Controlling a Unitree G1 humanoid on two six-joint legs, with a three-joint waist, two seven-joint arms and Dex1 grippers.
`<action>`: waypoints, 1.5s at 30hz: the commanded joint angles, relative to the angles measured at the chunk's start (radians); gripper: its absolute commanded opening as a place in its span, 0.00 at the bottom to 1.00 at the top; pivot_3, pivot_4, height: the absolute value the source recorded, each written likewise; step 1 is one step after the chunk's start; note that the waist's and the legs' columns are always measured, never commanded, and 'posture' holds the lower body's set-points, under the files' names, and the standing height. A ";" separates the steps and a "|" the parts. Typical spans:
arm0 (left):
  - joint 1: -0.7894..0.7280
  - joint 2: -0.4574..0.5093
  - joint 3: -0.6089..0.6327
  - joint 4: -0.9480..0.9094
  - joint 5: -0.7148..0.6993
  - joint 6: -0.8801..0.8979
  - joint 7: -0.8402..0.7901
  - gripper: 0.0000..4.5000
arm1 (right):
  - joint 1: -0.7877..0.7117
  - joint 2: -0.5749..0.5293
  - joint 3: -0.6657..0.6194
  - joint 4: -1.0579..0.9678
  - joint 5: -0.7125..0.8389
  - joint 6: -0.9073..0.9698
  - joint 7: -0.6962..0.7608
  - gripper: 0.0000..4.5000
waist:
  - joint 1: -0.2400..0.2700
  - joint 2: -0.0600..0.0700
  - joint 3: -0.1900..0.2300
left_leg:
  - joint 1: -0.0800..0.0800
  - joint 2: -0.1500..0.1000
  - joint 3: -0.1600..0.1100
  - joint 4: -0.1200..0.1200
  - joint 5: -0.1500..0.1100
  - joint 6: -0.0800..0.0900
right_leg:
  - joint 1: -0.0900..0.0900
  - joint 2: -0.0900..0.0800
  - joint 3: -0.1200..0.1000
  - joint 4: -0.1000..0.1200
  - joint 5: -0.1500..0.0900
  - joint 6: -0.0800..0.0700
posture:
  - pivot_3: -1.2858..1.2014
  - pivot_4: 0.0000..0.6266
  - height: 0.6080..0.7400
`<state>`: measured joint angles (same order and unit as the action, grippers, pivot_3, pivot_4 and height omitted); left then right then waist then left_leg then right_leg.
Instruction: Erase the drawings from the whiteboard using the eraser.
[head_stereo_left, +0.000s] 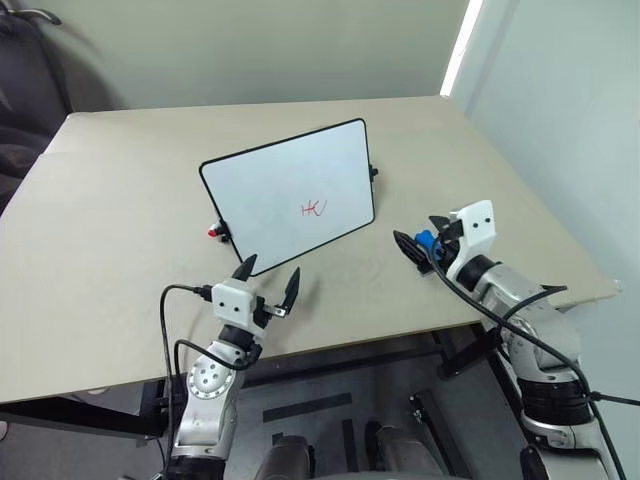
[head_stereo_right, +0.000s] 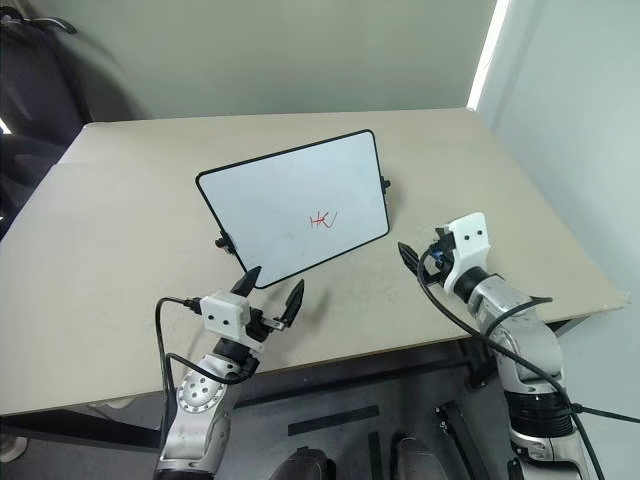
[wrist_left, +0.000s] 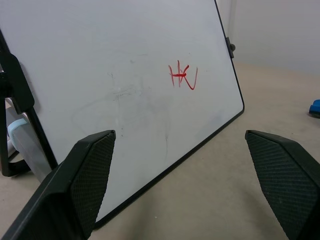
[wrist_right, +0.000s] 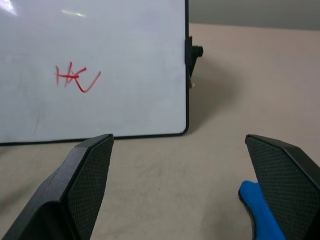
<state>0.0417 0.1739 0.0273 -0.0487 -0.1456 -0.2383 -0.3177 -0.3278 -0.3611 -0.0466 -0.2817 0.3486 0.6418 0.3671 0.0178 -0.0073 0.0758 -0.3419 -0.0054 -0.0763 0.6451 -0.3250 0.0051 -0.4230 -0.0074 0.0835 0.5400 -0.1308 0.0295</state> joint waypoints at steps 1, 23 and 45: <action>-0.017 -0.005 -0.015 0.014 0.030 -0.018 0.009 1.00 | -0.037 -0.009 -0.017 0.026 -0.015 0.012 -0.018 0.99 | 0.000 0.000 0.000 | 0.000 0.000 0.000 0.000 0.000 0.000 | 0.000 0.000 0.000 0.000 0.000 0.000 | 0.52 0.24 1.00; 0.001 -0.040 -0.036 0.016 0.037 -0.039 0.018 1.00 | -0.441 -0.150 0.082 0.678 -0.136 0.234 0.119 0.99 | 0.002 0.002 0.001 | 0.000 0.000 0.000 -0.007 0.002 0.000 | -0.001 0.000 0.000 0.001 0.001 -0.002 | 0.52 0.24 1.00; 0.019 -0.039 -0.035 0.000 0.028 -0.042 0.026 1.00 | -0.459 -0.150 0.150 0.682 -0.227 0.198 0.197 0.11 | 0.001 0.003 0.001 | 0.000 0.000 0.000 -0.007 0.003 -0.001 | -0.002 0.000 0.000 0.001 0.004 -0.006 | 0.52 0.24 1.00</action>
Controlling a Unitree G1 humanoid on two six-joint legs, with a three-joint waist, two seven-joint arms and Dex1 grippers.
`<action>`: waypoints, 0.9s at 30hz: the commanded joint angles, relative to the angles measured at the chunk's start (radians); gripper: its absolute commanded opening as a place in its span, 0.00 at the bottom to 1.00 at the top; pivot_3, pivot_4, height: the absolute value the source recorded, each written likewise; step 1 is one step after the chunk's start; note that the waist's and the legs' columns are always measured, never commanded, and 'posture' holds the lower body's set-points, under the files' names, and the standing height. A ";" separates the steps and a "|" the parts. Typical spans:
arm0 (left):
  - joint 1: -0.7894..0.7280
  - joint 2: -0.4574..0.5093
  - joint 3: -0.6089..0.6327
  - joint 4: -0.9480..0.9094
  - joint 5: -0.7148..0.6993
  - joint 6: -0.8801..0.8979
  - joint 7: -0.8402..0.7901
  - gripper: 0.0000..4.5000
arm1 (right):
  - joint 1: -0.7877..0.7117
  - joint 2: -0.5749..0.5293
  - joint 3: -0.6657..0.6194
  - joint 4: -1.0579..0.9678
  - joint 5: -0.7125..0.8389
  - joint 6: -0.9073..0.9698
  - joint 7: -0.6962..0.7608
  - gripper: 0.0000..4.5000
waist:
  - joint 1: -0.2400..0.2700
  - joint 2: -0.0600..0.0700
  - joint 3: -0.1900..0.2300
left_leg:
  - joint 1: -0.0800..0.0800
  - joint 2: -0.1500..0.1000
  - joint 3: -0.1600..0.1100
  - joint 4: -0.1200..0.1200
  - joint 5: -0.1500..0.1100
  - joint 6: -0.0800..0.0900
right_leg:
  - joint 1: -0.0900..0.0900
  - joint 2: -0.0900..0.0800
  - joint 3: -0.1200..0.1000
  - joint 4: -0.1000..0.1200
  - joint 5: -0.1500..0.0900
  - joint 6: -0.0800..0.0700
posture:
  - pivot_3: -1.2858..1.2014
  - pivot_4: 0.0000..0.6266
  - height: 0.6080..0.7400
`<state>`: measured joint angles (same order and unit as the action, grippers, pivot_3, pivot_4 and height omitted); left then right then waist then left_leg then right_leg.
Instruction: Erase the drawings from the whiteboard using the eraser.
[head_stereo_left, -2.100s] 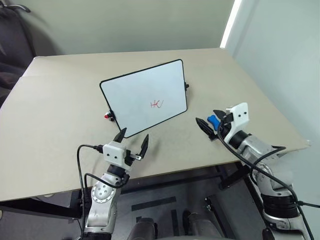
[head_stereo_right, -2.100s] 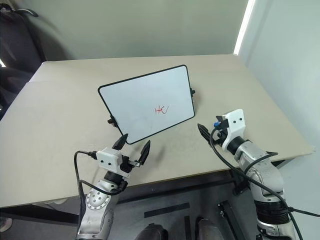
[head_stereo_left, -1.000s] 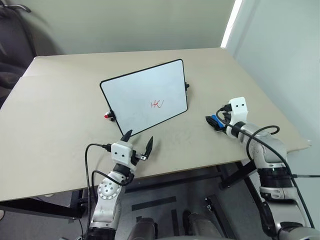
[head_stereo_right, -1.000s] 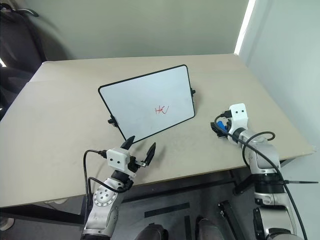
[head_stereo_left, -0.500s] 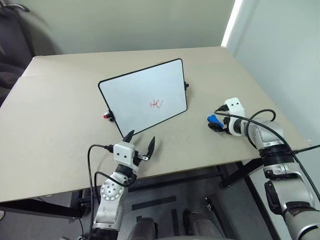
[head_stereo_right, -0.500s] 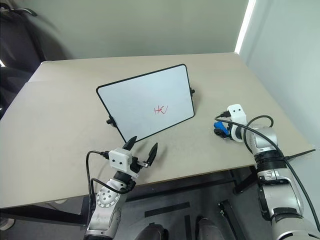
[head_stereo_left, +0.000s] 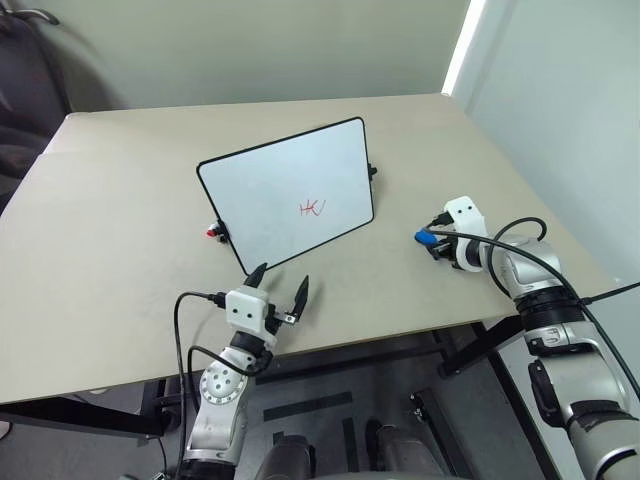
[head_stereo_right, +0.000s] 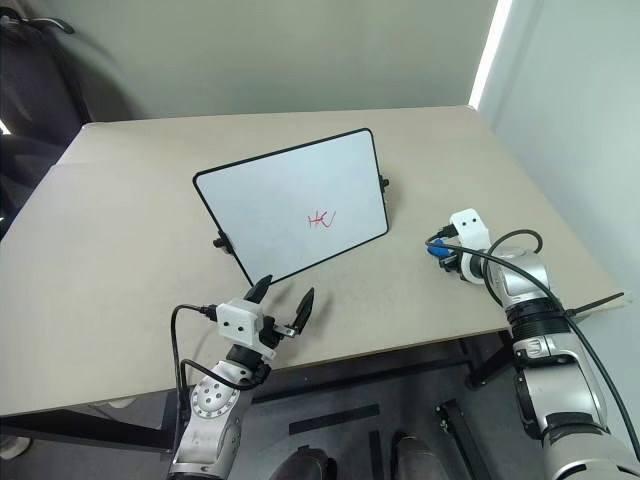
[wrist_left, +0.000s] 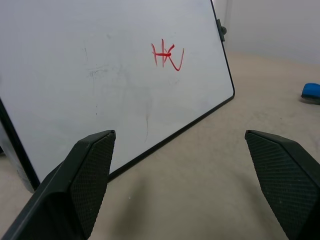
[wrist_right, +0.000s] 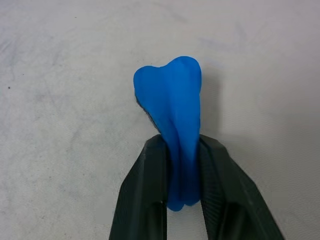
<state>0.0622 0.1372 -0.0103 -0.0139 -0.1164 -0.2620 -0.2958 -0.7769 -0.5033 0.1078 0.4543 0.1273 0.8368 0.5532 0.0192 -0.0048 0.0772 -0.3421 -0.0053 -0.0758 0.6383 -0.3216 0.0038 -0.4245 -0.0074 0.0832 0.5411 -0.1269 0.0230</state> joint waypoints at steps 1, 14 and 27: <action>-0.001 -0.003 0.002 -0.035 -0.001 -0.019 0.004 1.00 | -0.006 -0.008 -0.007 -0.067 -0.004 0.009 0.012 0.11 | 0.000 0.000 0.000 | 0.000 0.000 0.000 0.000 0.000 0.000 | 0.000 0.000 0.000 0.000 0.000 0.000 | 0.52 0.24 1.00; 0.007 0.009 0.010 -0.046 -0.005 -0.016 0.002 1.00 | -0.036 0.146 -0.014 -0.429 0.083 0.172 -0.033 0.11 | -0.003 0.001 0.001 | 0.000 0.000 0.000 0.000 0.001 0.001 | -0.002 0.001 0.000 0.000 0.000 0.000 | 0.52 0.24 1.00; 0.009 0.013 0.010 -0.051 0.007 -0.013 0.009 1.00 | -0.196 0.348 0.061 -0.238 0.050 0.043 -0.060 0.11 | -0.002 0.001 0.001 | -0.003 -0.001 -0.001 0.000 0.001 0.001 | -0.008 0.000 -0.002 0.000 0.000 -0.006 | 0.52 0.24 1.00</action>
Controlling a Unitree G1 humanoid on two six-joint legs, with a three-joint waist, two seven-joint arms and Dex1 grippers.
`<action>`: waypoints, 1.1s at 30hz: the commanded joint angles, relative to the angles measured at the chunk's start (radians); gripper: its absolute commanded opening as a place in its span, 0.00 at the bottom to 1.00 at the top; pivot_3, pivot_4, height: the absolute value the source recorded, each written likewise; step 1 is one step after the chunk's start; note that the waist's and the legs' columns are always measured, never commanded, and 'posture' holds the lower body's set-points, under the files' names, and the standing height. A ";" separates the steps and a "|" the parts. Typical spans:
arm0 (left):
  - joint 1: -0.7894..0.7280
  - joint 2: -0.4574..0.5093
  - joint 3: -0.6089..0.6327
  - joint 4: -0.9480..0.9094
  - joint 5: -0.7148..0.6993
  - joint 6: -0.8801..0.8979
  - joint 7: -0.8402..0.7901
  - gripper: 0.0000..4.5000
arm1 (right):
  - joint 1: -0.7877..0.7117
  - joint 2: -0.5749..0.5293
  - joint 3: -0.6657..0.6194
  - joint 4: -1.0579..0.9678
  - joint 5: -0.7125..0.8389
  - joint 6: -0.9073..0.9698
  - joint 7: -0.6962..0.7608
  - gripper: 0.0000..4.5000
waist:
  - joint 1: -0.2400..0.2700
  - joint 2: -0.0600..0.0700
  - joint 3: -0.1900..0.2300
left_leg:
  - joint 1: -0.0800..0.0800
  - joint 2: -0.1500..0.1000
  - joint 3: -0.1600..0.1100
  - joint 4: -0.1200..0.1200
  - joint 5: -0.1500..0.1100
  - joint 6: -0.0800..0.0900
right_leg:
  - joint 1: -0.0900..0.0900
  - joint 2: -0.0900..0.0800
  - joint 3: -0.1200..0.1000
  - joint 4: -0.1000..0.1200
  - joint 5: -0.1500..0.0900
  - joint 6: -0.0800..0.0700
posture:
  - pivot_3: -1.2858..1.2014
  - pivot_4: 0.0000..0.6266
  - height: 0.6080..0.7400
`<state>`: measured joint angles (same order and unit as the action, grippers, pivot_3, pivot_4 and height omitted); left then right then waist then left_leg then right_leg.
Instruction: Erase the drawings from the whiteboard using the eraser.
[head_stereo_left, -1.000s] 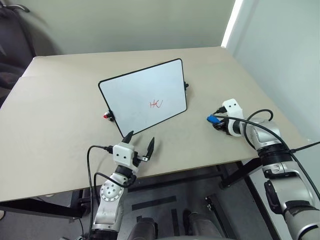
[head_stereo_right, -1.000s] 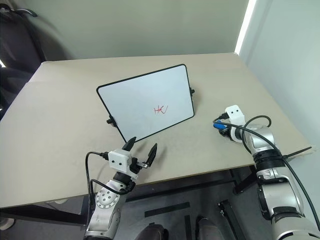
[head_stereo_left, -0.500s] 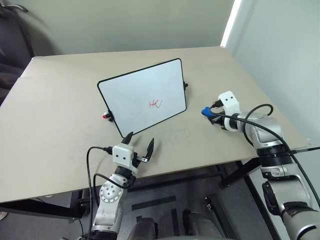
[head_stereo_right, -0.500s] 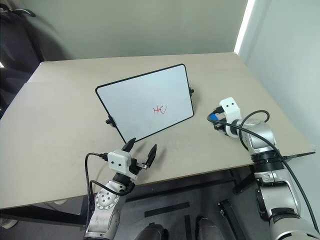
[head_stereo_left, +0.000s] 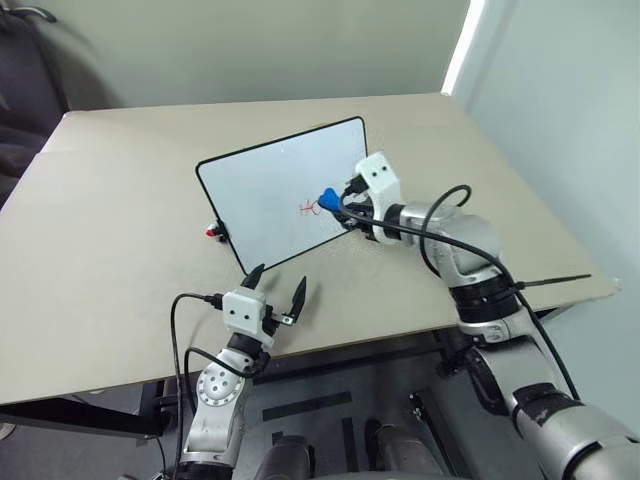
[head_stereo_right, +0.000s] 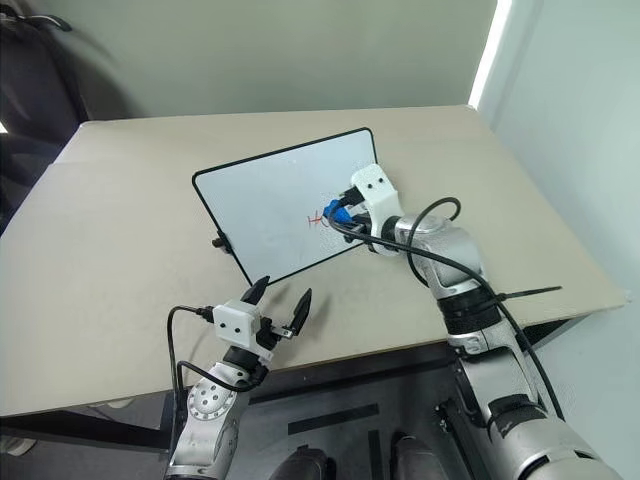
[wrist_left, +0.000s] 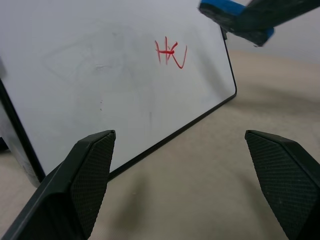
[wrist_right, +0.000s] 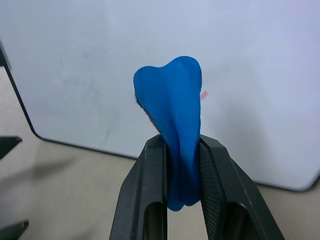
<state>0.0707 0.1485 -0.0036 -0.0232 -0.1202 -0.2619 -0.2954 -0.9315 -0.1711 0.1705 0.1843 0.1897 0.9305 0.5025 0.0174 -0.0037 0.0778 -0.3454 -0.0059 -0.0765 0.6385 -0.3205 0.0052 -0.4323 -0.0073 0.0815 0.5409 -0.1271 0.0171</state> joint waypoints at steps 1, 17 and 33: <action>0.001 0.002 0.004 -0.043 0.012 -0.013 0.011 1.00 | -0.051 0.024 0.000 0.054 -0.015 -0.063 -0.011 0.11 | 0.000 0.000 0.000 | -0.001 0.000 0.000 0.000 0.000 0.000 | -0.001 0.000 0.000 0.000 0.000 0.000 | 0.52 0.24 1.00; 0.016 0.004 0.015 -0.061 0.027 -0.017 0.035 1.00 | -0.165 0.131 0.033 0.460 -0.107 -0.225 -0.017 0.11 | -0.005 0.002 0.001 | -0.001 0.000 0.000 -0.001 -0.003 -0.006 | -0.003 0.000 -0.001 0.000 0.005 -0.008 | 0.52 0.24 1.00; 0.013 -0.001 0.019 -0.053 0.029 -0.023 0.048 1.00 | -0.224 0.138 0.016 0.524 -0.152 -0.248 -0.014 0.11 | -0.006 0.002 0.001 | -0.001 0.000 0.000 0.000 -0.001 -0.008 | -0.005 0.001 -0.001 0.000 0.009 -0.012 | 0.52 0.24 1.00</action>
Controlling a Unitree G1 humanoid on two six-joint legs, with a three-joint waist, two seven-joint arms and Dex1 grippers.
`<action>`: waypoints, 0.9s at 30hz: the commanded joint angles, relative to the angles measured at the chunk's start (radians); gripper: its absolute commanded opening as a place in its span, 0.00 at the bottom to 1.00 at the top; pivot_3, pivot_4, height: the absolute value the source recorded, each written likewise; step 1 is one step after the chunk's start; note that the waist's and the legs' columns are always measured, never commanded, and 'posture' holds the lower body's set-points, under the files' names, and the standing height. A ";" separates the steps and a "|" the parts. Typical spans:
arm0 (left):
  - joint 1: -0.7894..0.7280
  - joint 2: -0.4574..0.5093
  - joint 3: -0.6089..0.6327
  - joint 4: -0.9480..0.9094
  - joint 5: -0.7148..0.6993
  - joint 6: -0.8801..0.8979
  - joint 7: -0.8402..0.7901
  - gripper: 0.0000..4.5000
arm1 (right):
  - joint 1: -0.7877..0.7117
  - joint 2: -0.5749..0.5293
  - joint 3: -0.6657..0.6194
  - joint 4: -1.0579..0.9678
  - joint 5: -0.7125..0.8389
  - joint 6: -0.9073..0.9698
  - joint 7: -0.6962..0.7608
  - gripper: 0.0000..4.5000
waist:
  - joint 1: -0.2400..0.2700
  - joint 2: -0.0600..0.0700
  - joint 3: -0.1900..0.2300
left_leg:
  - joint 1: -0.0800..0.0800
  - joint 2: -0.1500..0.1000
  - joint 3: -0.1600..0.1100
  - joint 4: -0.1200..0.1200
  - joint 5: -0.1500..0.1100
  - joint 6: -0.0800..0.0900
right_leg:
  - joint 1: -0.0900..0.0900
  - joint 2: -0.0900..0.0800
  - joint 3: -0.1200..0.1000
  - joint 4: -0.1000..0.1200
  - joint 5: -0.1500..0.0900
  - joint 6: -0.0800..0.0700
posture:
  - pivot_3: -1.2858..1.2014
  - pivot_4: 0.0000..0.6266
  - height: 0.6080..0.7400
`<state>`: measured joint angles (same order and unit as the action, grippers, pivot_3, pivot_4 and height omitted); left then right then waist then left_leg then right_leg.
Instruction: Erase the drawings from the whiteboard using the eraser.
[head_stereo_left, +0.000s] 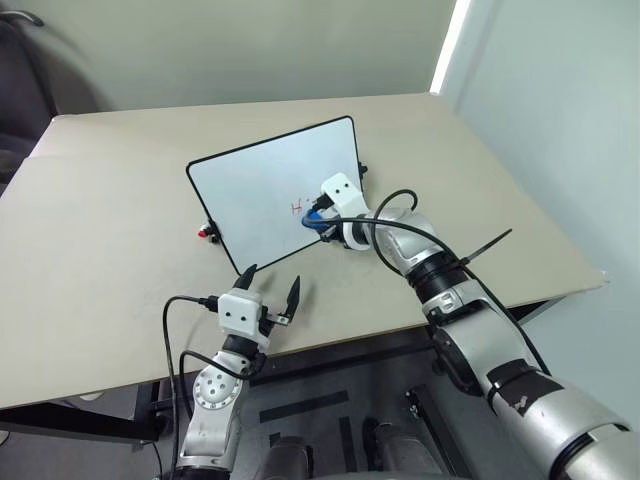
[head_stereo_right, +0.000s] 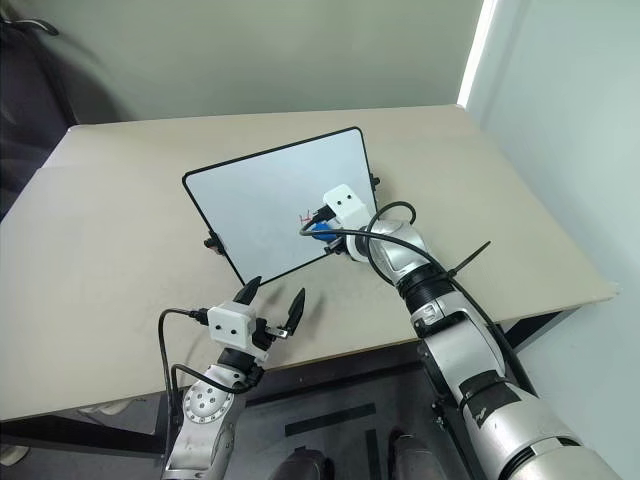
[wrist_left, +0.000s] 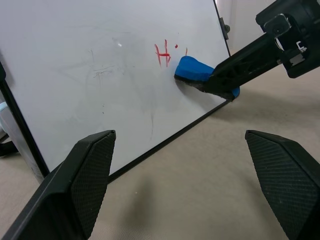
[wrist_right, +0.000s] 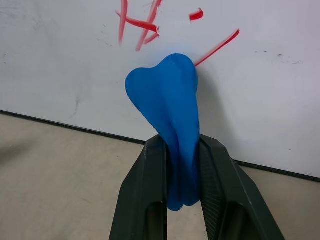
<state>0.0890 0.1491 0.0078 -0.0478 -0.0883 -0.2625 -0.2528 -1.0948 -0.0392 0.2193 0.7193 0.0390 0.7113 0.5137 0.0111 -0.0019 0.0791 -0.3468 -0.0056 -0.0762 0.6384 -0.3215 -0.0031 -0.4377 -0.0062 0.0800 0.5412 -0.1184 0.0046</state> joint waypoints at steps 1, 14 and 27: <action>-0.006 -0.002 0.008 -0.028 -0.003 -0.022 0.006 1.00 | -0.069 0.006 -0.044 -0.010 0.002 -0.031 -0.035 0.11 | 0.000 0.000 0.000 | 0.000 0.000 0.000 0.000 0.000 0.000 | -0.001 0.000 0.000 0.000 0.000 -0.001 | 0.52 0.24 1.00; -0.009 -0.001 0.013 -0.026 -0.007 -0.022 -0.004 1.00 | -0.090 0.001 -0.094 0.003 -0.009 -0.042 -0.110 0.11 | -0.001 0.000 0.000 | -0.001 0.000 0.000 0.000 0.000 0.001 | -0.002 0.001 0.000 0.000 0.002 -0.003 | 0.52 0.24 1.00; -0.008 -0.002 0.013 -0.035 -0.008 -0.017 -0.004 1.00 | 0.006 0.028 0.002 -0.033 -0.048 0.020 -0.073 0.11 | -0.005 -0.001 0.000 | 0.000 0.000 0.000 0.000 0.000 0.000 | -0.002 0.001 -0.002 0.000 0.004 -0.003 | 0.52 0.24 1.00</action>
<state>0.0863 0.1489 0.0205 -0.0478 -0.0902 -0.2631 -0.2569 -1.0787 -0.0073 0.2128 0.7054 0.0053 0.7301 0.4339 0.0065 -0.0024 0.0791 -0.3471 -0.0056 -0.0759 0.6384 -0.3213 -0.0028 -0.4401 -0.0056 0.0783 0.5414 -0.1141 0.0011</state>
